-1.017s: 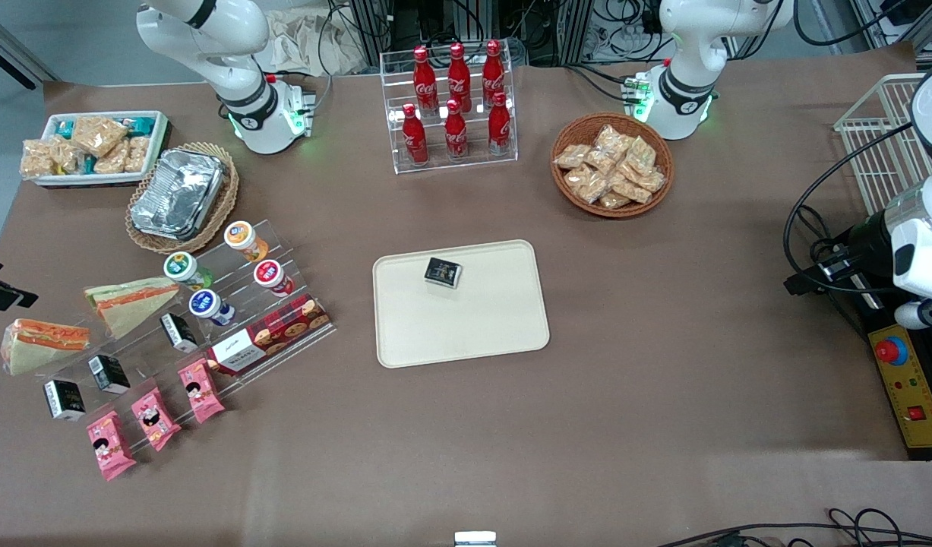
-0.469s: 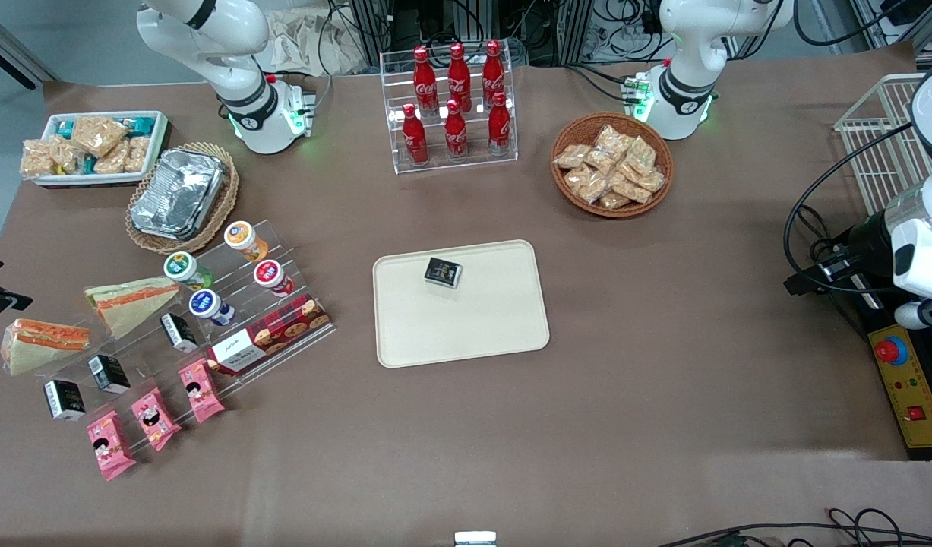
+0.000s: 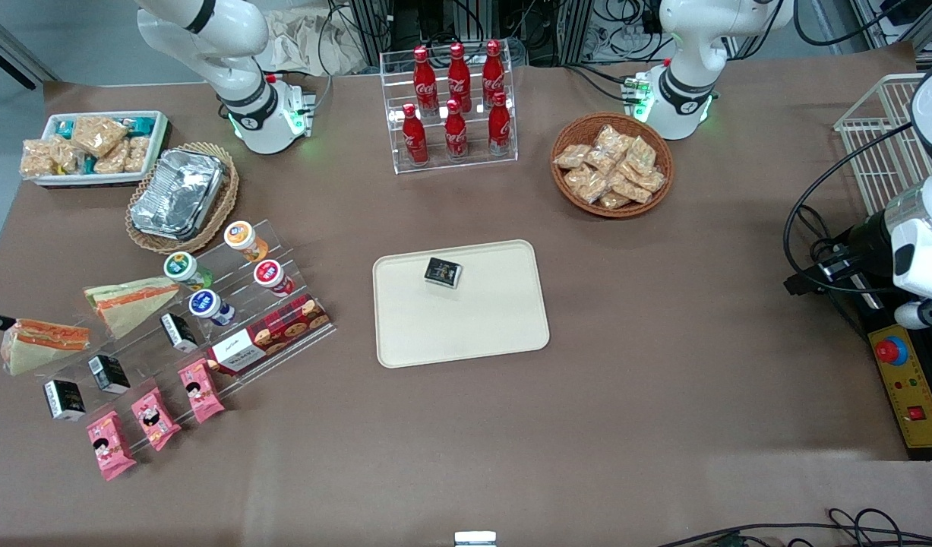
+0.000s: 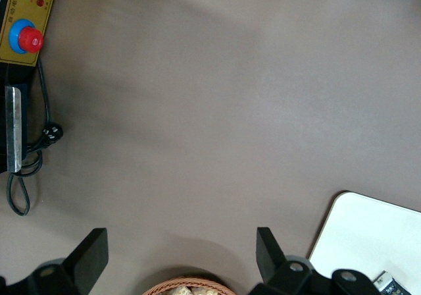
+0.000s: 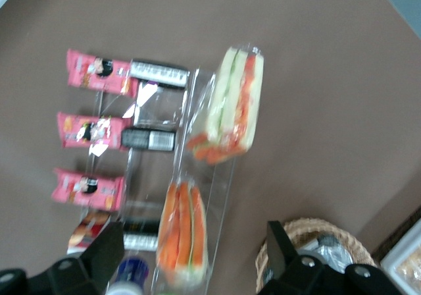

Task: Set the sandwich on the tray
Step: 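Lower the right gripper onto the wrapped cucumber-tomato sandwich and close, then lift the sandwich out of the rack with the right gripper, then carry the held sandwich over the beige tray beside the black box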

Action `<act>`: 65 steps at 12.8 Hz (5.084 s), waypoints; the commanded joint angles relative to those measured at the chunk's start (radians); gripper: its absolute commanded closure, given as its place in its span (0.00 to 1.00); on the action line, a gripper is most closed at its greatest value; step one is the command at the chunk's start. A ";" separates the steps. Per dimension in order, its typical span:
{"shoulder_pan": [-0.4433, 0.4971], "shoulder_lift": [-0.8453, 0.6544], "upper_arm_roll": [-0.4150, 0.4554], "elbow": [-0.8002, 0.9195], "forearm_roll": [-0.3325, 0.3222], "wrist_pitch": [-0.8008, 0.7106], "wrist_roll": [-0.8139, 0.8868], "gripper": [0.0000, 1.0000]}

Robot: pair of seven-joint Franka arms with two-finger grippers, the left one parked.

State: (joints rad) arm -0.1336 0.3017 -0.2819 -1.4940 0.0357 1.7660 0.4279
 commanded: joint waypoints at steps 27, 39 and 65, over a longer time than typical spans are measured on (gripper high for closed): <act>-0.101 0.188 0.009 -0.063 0.133 0.207 -0.072 0.03; -0.150 0.205 0.012 -0.046 0.170 0.199 -0.204 1.00; 0.670 0.023 0.039 0.074 0.222 -0.027 1.116 0.98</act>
State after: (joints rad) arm 0.4878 0.2781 -0.2300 -1.4236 0.2238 1.6712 1.4455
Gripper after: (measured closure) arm 0.806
